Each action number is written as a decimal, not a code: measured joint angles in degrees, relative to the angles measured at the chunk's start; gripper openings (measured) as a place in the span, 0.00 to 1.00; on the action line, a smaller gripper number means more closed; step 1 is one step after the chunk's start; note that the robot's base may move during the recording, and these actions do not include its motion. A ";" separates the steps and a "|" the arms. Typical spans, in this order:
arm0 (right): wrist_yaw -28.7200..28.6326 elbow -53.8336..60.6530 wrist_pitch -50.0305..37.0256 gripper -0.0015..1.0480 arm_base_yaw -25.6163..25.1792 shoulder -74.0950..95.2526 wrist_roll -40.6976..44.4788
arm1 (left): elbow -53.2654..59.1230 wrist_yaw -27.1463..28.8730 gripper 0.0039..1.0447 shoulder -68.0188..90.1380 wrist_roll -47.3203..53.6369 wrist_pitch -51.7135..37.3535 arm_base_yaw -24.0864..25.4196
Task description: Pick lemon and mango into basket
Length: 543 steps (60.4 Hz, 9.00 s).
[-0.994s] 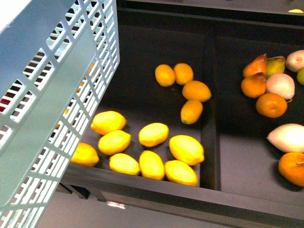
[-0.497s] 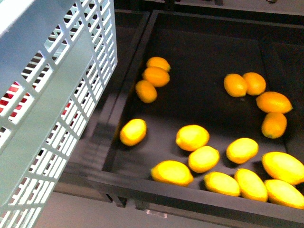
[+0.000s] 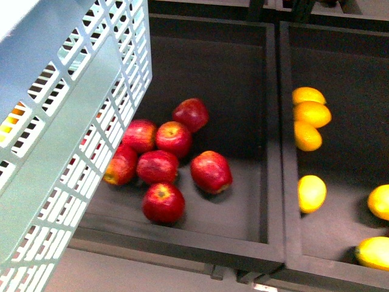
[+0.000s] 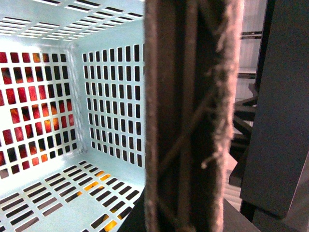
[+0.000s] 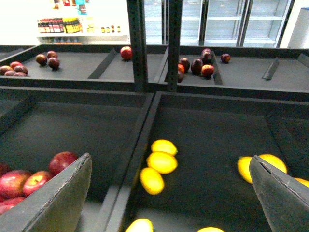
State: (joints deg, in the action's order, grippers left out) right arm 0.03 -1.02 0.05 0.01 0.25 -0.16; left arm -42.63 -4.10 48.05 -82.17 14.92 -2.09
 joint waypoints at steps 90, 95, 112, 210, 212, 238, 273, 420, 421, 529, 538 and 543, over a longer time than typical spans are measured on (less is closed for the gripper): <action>-0.04 0.00 0.00 0.92 -0.04 0.00 0.00 | -35.58 -7.69 0.04 49.46 32.70 -4.50 -37.13; -0.04 0.00 0.00 0.92 -0.04 0.00 0.00 | -35.58 -8.37 0.04 49.46 32.41 -4.50 -37.68; -0.04 0.00 0.00 0.92 -0.04 0.00 0.00 | -35.58 -6.62 0.04 49.46 32.96 -4.50 -37.03; 3.39 -62.84 -16.11 0.92 -34.12 139.25 -24.96 | -35.58 -7.19 0.04 49.53 33.05 -4.50 -37.03; 3.41 -63.04 -16.09 0.92 -34.10 139.49 -25.07 | -35.58 -7.15 0.04 49.53 33.05 -4.50 -37.03; 3.56 -65.51 -13.88 0.71 -33.16 142.86 -26.03 | -35.58 -7.28 0.04 49.53 33.03 -4.50 -37.03; -7.04 -46.64 -19.43 0.62 -33.07 117.11 -17.84 | -35.58 -7.28 0.04 49.53 33.05 -4.50 -37.03; -0.02 -4.68 -25.94 0.02 -0.22 31.85 -0.17 | -35.56 -7.04 0.04 49.75 33.20 -4.44 -37.09; -0.02 -4.55 -25.79 0.02 -0.22 31.58 -0.15 | -35.56 -7.06 0.04 49.75 33.20 -4.44 -37.09; -0.04 -2.93 -23.93 0.92 -0.07 27.74 -0.07 | -35.56 -6.86 0.04 49.81 33.24 -4.42 -37.09; 0.00 -2.93 -23.93 0.92 -0.07 27.74 -0.04 | -35.56 -7.10 0.04 49.81 33.24 -4.42 -37.11; -0.02 -2.93 -23.93 0.92 -0.07 27.76 -0.04 | -35.56 -7.26 0.04 49.81 33.20 -4.42 -37.11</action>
State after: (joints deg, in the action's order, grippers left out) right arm 0.01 -3.95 -23.88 -0.05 28.01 -0.21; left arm -78.19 -11.35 97.86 -48.97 10.50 -39.20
